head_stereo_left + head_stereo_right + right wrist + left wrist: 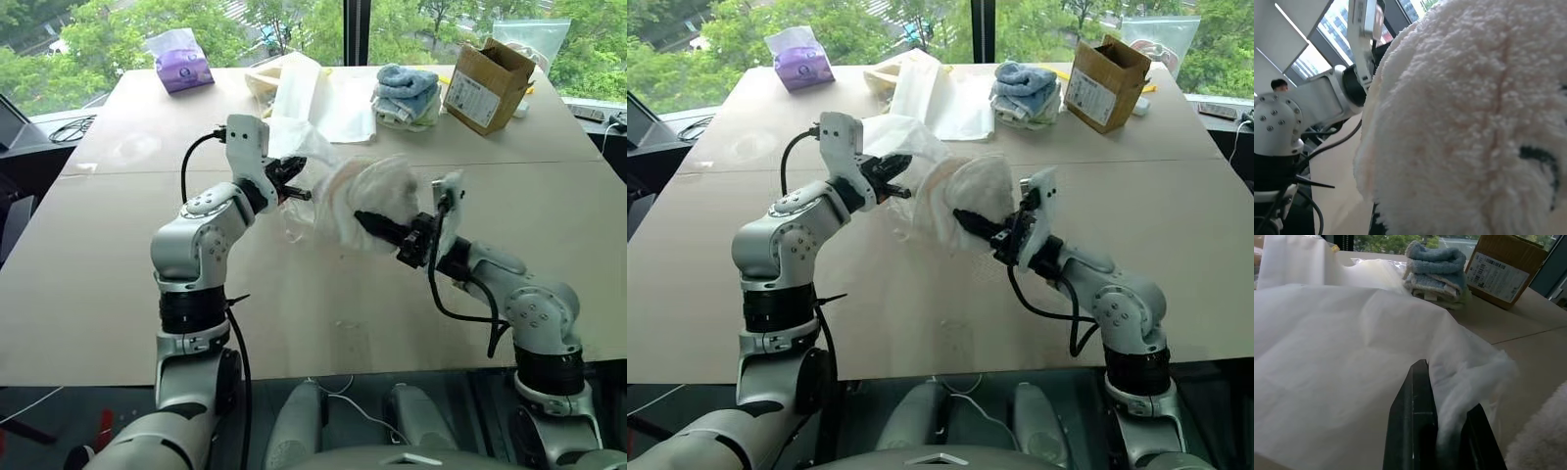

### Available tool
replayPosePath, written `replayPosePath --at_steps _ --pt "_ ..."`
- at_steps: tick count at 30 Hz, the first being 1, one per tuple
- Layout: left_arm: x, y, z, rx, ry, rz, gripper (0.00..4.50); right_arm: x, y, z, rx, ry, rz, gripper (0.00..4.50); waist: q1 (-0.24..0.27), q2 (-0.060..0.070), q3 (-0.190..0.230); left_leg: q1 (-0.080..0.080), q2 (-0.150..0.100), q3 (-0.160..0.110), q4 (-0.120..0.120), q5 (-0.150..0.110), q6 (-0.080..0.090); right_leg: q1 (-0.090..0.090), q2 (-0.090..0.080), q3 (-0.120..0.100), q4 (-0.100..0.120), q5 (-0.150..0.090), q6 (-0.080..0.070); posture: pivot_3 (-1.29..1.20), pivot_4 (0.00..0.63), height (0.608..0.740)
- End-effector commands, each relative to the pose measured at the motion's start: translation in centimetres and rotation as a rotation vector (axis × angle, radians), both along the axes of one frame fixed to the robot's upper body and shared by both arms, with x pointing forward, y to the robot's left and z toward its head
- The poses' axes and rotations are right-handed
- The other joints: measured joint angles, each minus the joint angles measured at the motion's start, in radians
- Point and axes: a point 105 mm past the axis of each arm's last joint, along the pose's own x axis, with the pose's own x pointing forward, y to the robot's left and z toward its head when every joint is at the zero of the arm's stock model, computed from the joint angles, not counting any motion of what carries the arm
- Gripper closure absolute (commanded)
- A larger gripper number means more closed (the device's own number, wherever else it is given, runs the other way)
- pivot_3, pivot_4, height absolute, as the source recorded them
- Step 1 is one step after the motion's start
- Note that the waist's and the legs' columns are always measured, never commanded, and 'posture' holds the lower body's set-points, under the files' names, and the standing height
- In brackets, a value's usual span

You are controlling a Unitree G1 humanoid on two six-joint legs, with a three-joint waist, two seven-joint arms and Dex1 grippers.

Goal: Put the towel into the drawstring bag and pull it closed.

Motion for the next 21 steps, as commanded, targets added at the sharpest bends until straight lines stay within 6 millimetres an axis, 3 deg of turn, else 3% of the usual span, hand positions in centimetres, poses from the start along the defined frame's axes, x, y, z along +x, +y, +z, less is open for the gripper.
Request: replayPosePath --at_steps 1,7,12,17,21 --pt "-0.9 -0.5 2.4 -0.062 -0.054 -0.042 4.5 0.0 0.1 -0.8 -0.044 -0.042 0.002 4.49 0.001 0.0 0.0 0.0 0.0 0.0 0.0 0.0 0.0 0.0 0.0 0.0 0.0 0.0 0.0 0.0 0.15 0.74" --pt "-1.1 -0.7 2.5 -0.124 -0.008 -0.071 4.5 0.4 1.1 -2.0 -0.082 -0.06 -0.009 4.49 -0.001 0.0 0.0 0.0 0.0 0.0 0.0 0.0 0.0 0.0 0.0 0.0 0.0 0.0 0.0 0.0 0.15 0.74" --pt "-1.8 -1.4 2.2 -0.1 0.017 -0.115 4.5 2.2 2.4 -0.8 0.068 -0.05 -0.128 4.49 -0.002 0.0 0.0 0.0 0.0 0.0 0.0 0.0 0.0 0.0 0.0 0.0 0.001 0.0 0.0 0.0 0.15 0.74" --pt "-2.3 -1.5 1.7 -0.078 0.044 -0.132 4.5 5.7 0.3 1.5 0.345 0.019 -0.392 4.49 0.002 0.0 0.0 0.0 0.0 0.0 0.0 0.001 -0.001 -0.001 0.0 0.001 0.001 0.0 0.0 0.0 0.15 0.74" --pt "-2.1 -1.4 1.5 -0.076 0.055 -0.125 4.5 5.9 1.2 1.0 0.32 0.032 -0.409 4.49 0.003 0.0 0.0 0.0 0.0 0.0 0.0 0.001 -0.001 -0.001 -0.001 0.0 0.001 0.0 0.0 0.0 0.15 0.74"
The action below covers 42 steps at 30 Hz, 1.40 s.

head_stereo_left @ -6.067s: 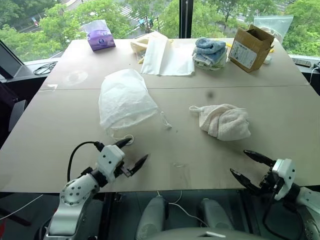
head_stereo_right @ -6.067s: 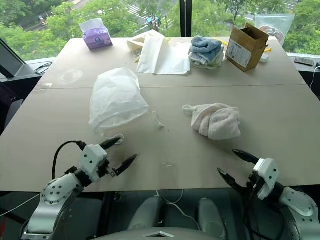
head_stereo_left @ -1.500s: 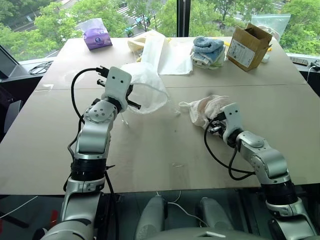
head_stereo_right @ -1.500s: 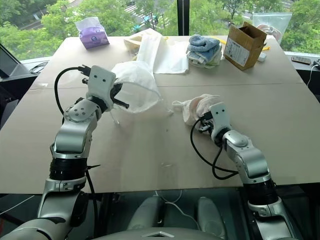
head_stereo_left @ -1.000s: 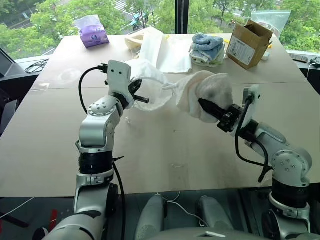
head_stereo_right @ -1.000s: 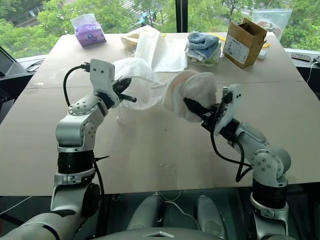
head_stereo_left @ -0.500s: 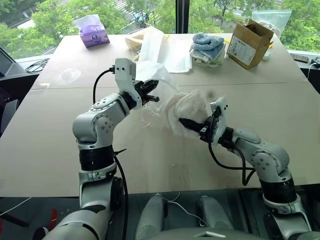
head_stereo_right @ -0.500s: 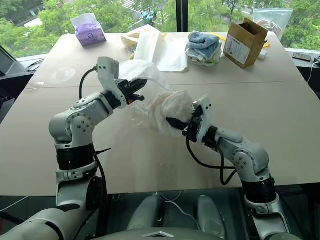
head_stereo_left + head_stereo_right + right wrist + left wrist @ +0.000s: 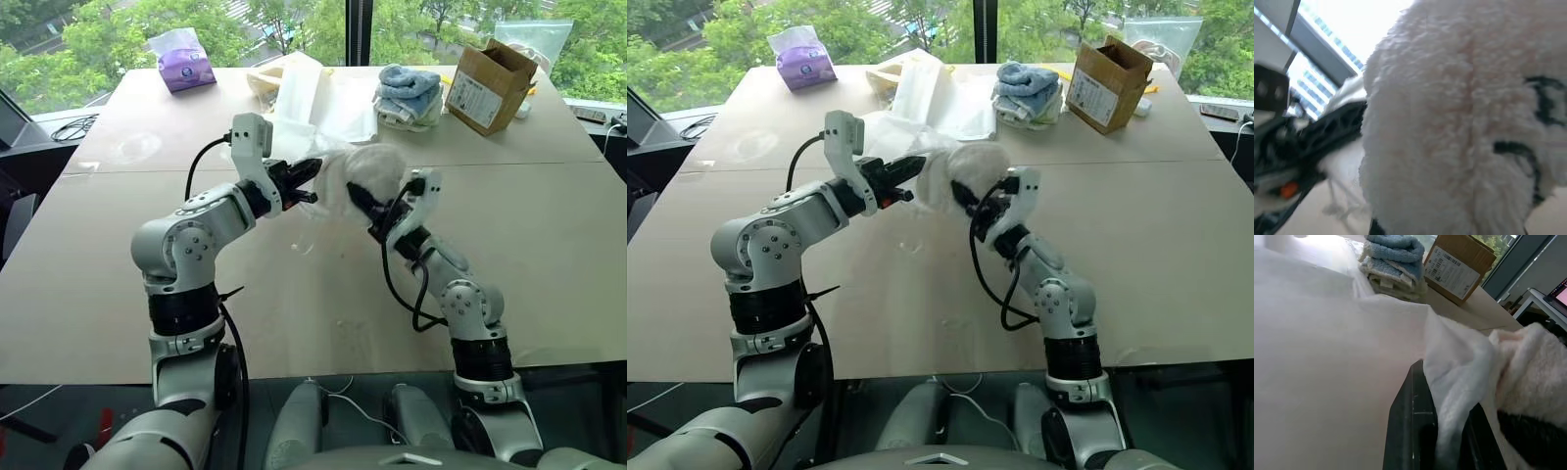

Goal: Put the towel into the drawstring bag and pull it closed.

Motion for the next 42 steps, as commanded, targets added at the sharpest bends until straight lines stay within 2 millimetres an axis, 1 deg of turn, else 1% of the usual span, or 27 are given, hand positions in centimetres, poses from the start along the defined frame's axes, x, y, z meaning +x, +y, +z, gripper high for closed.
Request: replayPosePath --at_steps 1,5,9,11,12,14,16,20,22,25,27,30,32,34,35,36,38,42 --pt "-0.3 -0.2 1.1 0.001 -0.042 -0.008 4.5 -0.4 1.0 0.1 -0.035 -0.028 0.015 4.49 -0.004 0.0 0.0 0.0 0.0 0.0 0.0 0.0 0.0 0.0 0.0 0.0 0.0 0.0 0.0 0.0 0.15 0.74" --pt "-0.2 -0.5 1.2 -0.015 -0.034 -0.011 4.5 -1.5 3.5 -1.6 -0.22 -0.06 0.122 4.49 -0.012 0.0 0.0 -0.001 0.0 0.003 -0.002 0.0 0.0 -0.004 0.001 0.004 0.002 0.0 0.0 0.0 0.15 0.74" --pt "-0.4 -1.0 1.2 -0.029 -0.026 -0.028 4.5 -1.9 5.0 -1.6 -0.219 -0.067 0.191 4.49 -0.013 0.0 0.0 -0.001 0.0 0.003 -0.001 0.0 0.0 -0.005 0.001 0.004 0.005 0.0 0.0 0.0 0.15 0.74" --pt "-0.5 -1.1 1.2 -0.032 -0.023 -0.033 4.5 -2.5 5.9 -1.5 -0.237 -0.096 0.26 4.49 -0.013 0.0 0.0 -0.001 0.0 0.003 0.0 0.0 0.0 -0.005 0.0 0.004 0.005 0.0 0.0 0.0 0.15 0.74" --pt "-0.5 -1.2 1.1 -0.032 -0.022 -0.035 4.5 -2.7 6.3 -1.6 -0.271 -0.119 0.284 4.49 -0.013 0.0 0.0 -0.001 0.0 0.003 0.0 0.0 0.0 -0.005 0.0 0.004 0.005 0.0 0.0 0.0 0.15 0.74" --pt "-0.6 -1.3 1.1 -0.032 -0.019 -0.037 4.5 -2.6 6.6 -2.0 -0.372 -0.177 0.276 4.49 -0.013 0.0 0.0 -0.001 0.0 0.003 0.0 0.0 0.0 -0.005 0.0 0.004 0.005 0.0 0.0 0.0 0.15 0.74" --pt "-0.6 -1.3 1.0 -0.034 -0.017 -0.039 4.5 -2.6 7.0 -2.4 -0.495 -0.253 0.282 4.49 -0.013 0.0 0.0 -0.001 0.0 0.003 0.0 0.0 0.0 -0.005 0.001 0.004 0.006 0.0 0.0 0.0 0.15 0.74" --pt "-0.7 -1.4 0.8 -0.041 -0.01 -0.042 4.5 -2.4 7.8 -3.0 -0.65 -0.351 0.3 4.49 -0.015 0.0 0.0 -0.001 0.0 0.003 0.001 0.0 -0.001 -0.005 0.001 0.004 0.006 0.0 0.0 0.0 0.15 0.74" --pt "-0.8 -1.6 0.7 -0.043 -0.008 -0.049 4.5 -1.8 8.0 -3.7 -0.749 -0.384 0.292 4.49 -0.017 0.0 0.0 -0.001 0.0 0.004 0.001 0.001 -0.001 -0.005 0.001 0.004 0.007 0.0 0.0 0.0 0.15 0.74" --pt "-0.8 -1.7 0.6 -0.045 -0.006 -0.052 4.5 -1.4 8.2 -4.3 -0.846 -0.437 0.293 4.49 -0.019 0.0 0.0 -0.001 0.0 0.003 0.001 0.001 -0.001 -0.005 0.0 0.004 0.007 0.0 0.0 0.0 0.15 0.74" --pt "-0.8 -1.7 0.5 -0.045 -0.003 -0.051 4.5 -1.1 8.2 -4.3 -0.924 -0.499 0.279 4.49 -0.02 0.0 0.0 -0.001 0.0 0.003 0.001 0.001 -0.001 -0.005 0.0 0.004 0.007 0.0 0.0 0.0 0.15 0.74" --pt "-0.7 -1.5 0.4 -0.047 0.001 -0.04 4.5 -0.2 7.4 -3.9 -1.119 -0.667 0.194 4.49 -0.021 0.0 0.0 -0.001 0.0 0.003 0.001 0.001 -0.001 -0.006 0.0 0.004 0.007 0.0 0.0 0.0 0.15 0.74" --pt "-0.6 -1.4 0.3 -0.047 0.002 -0.035 4.5 0.0 7.0 -3.8 -1.184 -0.739 0.157 4.49 -0.021 0.0 0.0 -0.001 0.0 0.003 0.001 0.001 -0.001 -0.006 0.0 0.004 0.007 0.0 0.0 0.0 0.15 0.74" --pt "-0.6 -1.4 0.3 -0.047 0.002 -0.035 4.5 0.2 6.7 -3.7 -1.218 -0.774 0.128 4.49 -0.021 0.0 0.0 -0.001 0.0 0.003 0.001 0.001 -0.002 -0.006 0.0 0.004 0.007 0.0 0.0 0.0 0.15 0.74" --pt "-0.7 -1.5 0.3 -0.047 0.002 -0.037 4.5 0.4 6.6 -3.6 -1.222 -0.782 0.114 4.49 -0.021 0.0 0.0 -0.001 0.0 0.003 0.001 0.001 -0.002 -0.006 0.0 0.004 0.007 0.0 0.0 0.0 0.15 0.74" --pt "-0.7 -1.5 0.2 -0.047 0.002 -0.039 4.5 0.6 6.6 -3.2 -1.185 -0.761 0.095 4.49 -0.023 0.0 0.0 -0.001 0.0 0.003 0.001 0.001 -0.002 -0.006 0.0 0.004 0.007 0.0 0.0 0.0 0.15 0.74" --pt "-0.8 -1.6 0.2 -0.047 0.001 -0.046 4.5 1.1 6.6 -2.0 -0.975 -0.619 0.048 4.49 -0.028 -0.001 0.0 -0.001 0.0 0.004 0.001 0.001 -0.002 -0.006 0.0 0.005 0.008 0.0 0.0 0.0 0.15 0.74" --pt "-1.0 -1.8 0.2 -0.052 0.0 -0.06 4.5 1.8 5.9 -0.5 -0.588 -0.363 0.018 4.49 -0.029 -0.001 0.0 -0.001 0.001 0.003 0.001 0.002 -0.003 -0.007 0.0 0.004 0.011 0.0 0.0 0.0 0.15 0.74"
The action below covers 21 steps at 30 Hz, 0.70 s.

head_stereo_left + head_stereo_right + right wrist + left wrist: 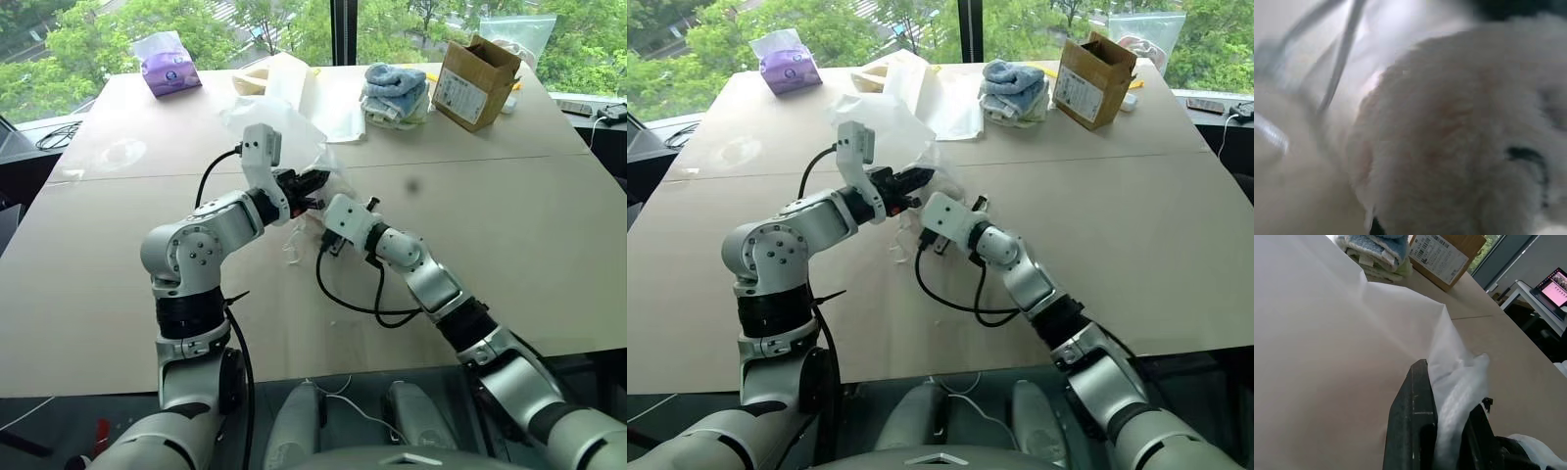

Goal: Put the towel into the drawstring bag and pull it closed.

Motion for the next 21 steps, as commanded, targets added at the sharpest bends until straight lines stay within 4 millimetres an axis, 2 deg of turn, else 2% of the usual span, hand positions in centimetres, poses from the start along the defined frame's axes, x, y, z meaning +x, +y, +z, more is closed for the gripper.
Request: replayPosePath --at_steps 1,8,13,18,21 --pt "-0.8 -0.7 0.8 -0.003 -0.044 -0.04 4.5 0.5 -1.0 3.0 0.334 0.136 -0.02 4.49 0.002 0.0 0.0 0.0 0.0 0.0 0.0 0.0 0.0 0.0 0.0 0.0 0.0 0.0 0.0 0.0 0.15 0.74" --pt "-1.3 -0.9 0.6 -0.007 -0.033 -0.074 4.5 0.5 -2.0 5.0 0.733 0.365 0.074 4.49 0.007 0.0 0.0 0.0 -0.001 0.0 0.001 0.0 0.0 0.0 0.0 0.0 0.001 0.0 0.0 0.0 0.15 0.74" --pt "-1.6 -1.1 0.8 -0.024 -0.034 -0.106 4.5 1.0 -3.2 5.1 0.941 0.508 0.094 4.49 0.001 0.0 0.0 0.0 -0.001 0.0 0.001 0.0 0.0 0.0 0.0 0.0 0.001 0.0 0.0 0.0 0.15 0.74" --pt "-3.0 -1.9 1.1 -0.071 -0.028 -0.209 4.5 0.9 -3.2 5.3 1.128 0.716 0.139 4.49 -0.002 0.0 0.0 0.0 -0.001 0.001 0.0 0.0 0.0 -0.001 0.0 0.001 0.002 0.0 0.0 0.0 0.15 0.74" --pt "-4.0 -2.7 0.8 -0.072 -0.013 -0.271 4.5 1.0 -2.8 6.5 1.248 0.834 0.183 4.49 -0.001 0.0 0.0 0.0 -0.001 0.001 0.0 0.0 0.0 -0.001 0.0 0.001 0.002 0.0 0.0 0.0 0.15 0.74"
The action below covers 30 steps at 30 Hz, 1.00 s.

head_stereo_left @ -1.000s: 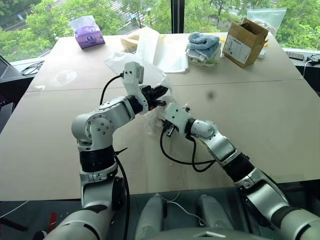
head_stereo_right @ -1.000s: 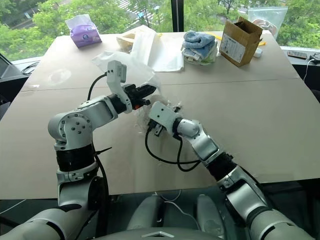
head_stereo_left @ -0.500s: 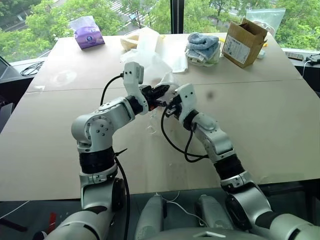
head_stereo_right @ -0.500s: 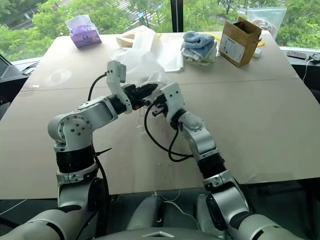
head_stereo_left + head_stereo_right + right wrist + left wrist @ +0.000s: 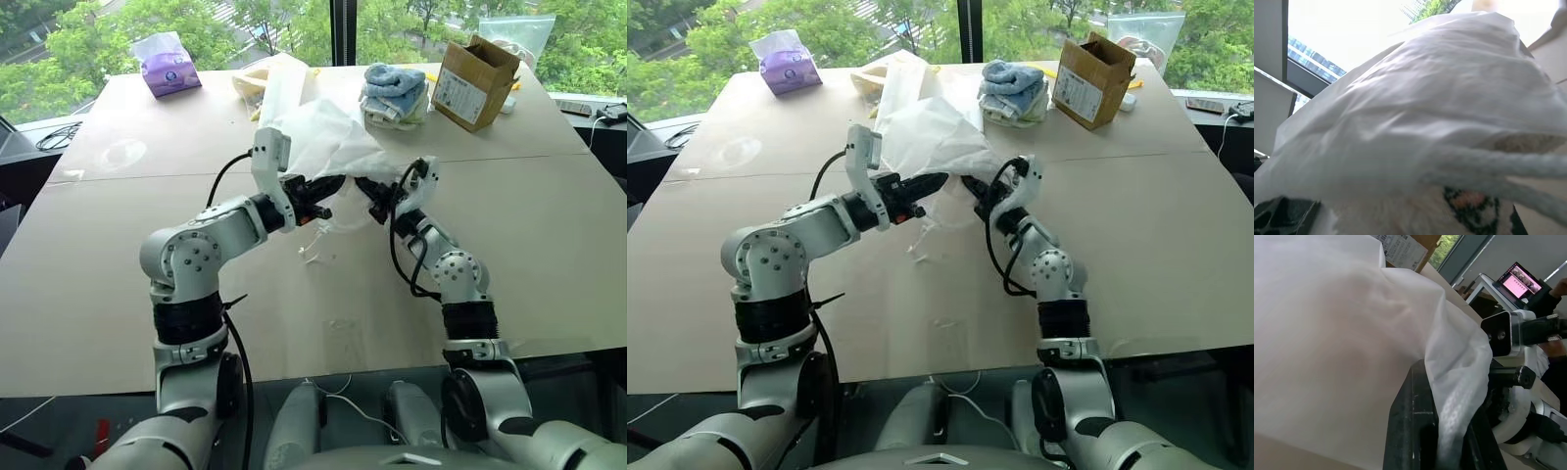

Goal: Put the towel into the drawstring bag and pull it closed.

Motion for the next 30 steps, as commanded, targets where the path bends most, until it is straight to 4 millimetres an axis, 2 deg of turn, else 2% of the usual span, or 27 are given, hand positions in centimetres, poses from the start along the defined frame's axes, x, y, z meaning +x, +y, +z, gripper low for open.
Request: replayPosePath --at_steps 1,5,7,8,10,12,16,19,24,27,28,30 --pt "-1.9 -0.9 1.0 -0.018 -0.044 -0.093 4.5 -0.9 4.0 5.0 0.282 0.04 0.114 4.49 0.0 0.0 0.0 0.0 0.0 0.0 0.0 0.0 0.0 0.0 0.0 0.0 0.0 0.0 0.0 0.0 0.15 0.74" --pt "-2.5 -1.6 0.8 -0.034 -0.024 -0.128 4.5 -0.5 4.4 6.0 0.332 0.115 0.1 4.49 0.0 0.0 0.0 0.0 0.0 0.001 0.0 0.0 0.0 0.0 0.0 0.001 0.0 0.0 0.0 0.0 0.15 0.74" --pt "-2.5 -1.8 0.8 -0.038 -0.02 -0.13 4.5 -0.5 4.9 6.6 0.167 0.015 0.06 4.49 -0.002 0.0 0.0 0.0 0.0 0.002 0.0 0.0 0.0 0.0 0.001 0.001 0.0 0.0 0.0 0.0 0.15 0.74" --pt "-2.4 -1.9 0.8 -0.043 -0.019 -0.126 4.5 -0.6 5.3 6.5 0.007 -0.079 0.032 4.49 -0.003 0.0 0.0 0.0 0.0 0.002 0.0 0.0 0.0 -0.001 0.001 0.002 0.0 0.0 0.0 0.0 0.15 0.74" --pt "-2.0 -1.9 1.1 -0.053 -0.023 -0.108 4.5 -1.1 6.0 6.1 -0.305 -0.307 -0.006 4.49 -0.01 0.0 0.0 0.0 0.0 0.005 -0.001 0.0 0.0 -0.002 0.002 0.004 0.001 0.0 0.0 0.0 0.15 0.74" --pt "-1.6 -1.8 1.4 -0.053 -0.033 -0.096 4.5 -1.6 6.4 5.0 -0.54 -0.507 -0.019 4.49 -0.01 0.0 0.0 0.0 0.0 0.006 -0.001 0.0 0.0 -0.003 0.002 0.005 0.001 0.0 0.0 0.0 0.15 0.74" --pt "-0.6 -1.2 2.3 -0.064 -0.057 -0.07 4.5 -2.7 6.3 3.5 -0.78 -0.779 0.002 4.49 0.003 0.0 0.0 -0.001 0.0 0.004 0.0 0.0 0.0 -0.002 0.001 0.003 0.0 0.0 0.0 0.0 0.15 0.74" --pt "-0.2 -1.0 2.6 -0.06 -0.065 -0.067 4.5 -3.0 6.2 3.0 -0.788 -0.822 0.031 4.49 0.003 -0.001 0.0 -0.001 0.0 0.003 0.0 0.0 0.0 -0.002 0.001 0.003 0.0 0.0 0.0 0.0 0.15 0.74" --pt "0.0 -0.7 2.8 -0.045 -0.085 -0.074 4.5 -2.2 5.0 4.4 -0.503 -0.609 0.002 4.49 -0.002 -0.001 0.0 0.0 0.002 0.004 0.0 0.0 0.0 -0.002 0.001 0.003 0.001 0.0 0.0 0.0 0.15 0.74" --pt "0.0 -0.7 3.0 -0.043 -0.111 -0.082 4.5 -1.7 4.6 3.8 -0.41 -0.464 0.013 4.49 0.001 -0.001 0.0 0.0 0.002 0.004 -0.001 0.0 0.0 -0.002 0.001 0.003 0.001 0.0 0.0 0.0 0.15 0.74" --pt "0.0 -0.6 3.1 -0.045 -0.115 -0.084 4.5 -1.6 4.6 3.5 -0.393 -0.427 0.022 3.41 0.003 -0.001 0.0 0.0 0.001 0.003 -0.001 0.0 0.0 -0.002 0.001 0.003 0.001 0.0 0.0 0.0 0.15 0.74" --pt "0.1 -0.5 3.1 -0.044 -0.124 -0.081 4.5 -1.9 4.7 3.3 -0.343 -0.375 0.055 2.55 0.007 -0.001 0.0 0.0 0.001 0.003 0.0 0.0 0.0 -0.002 0.0 0.002 0.0 0.0 0.0 0.0 0.15 0.74"
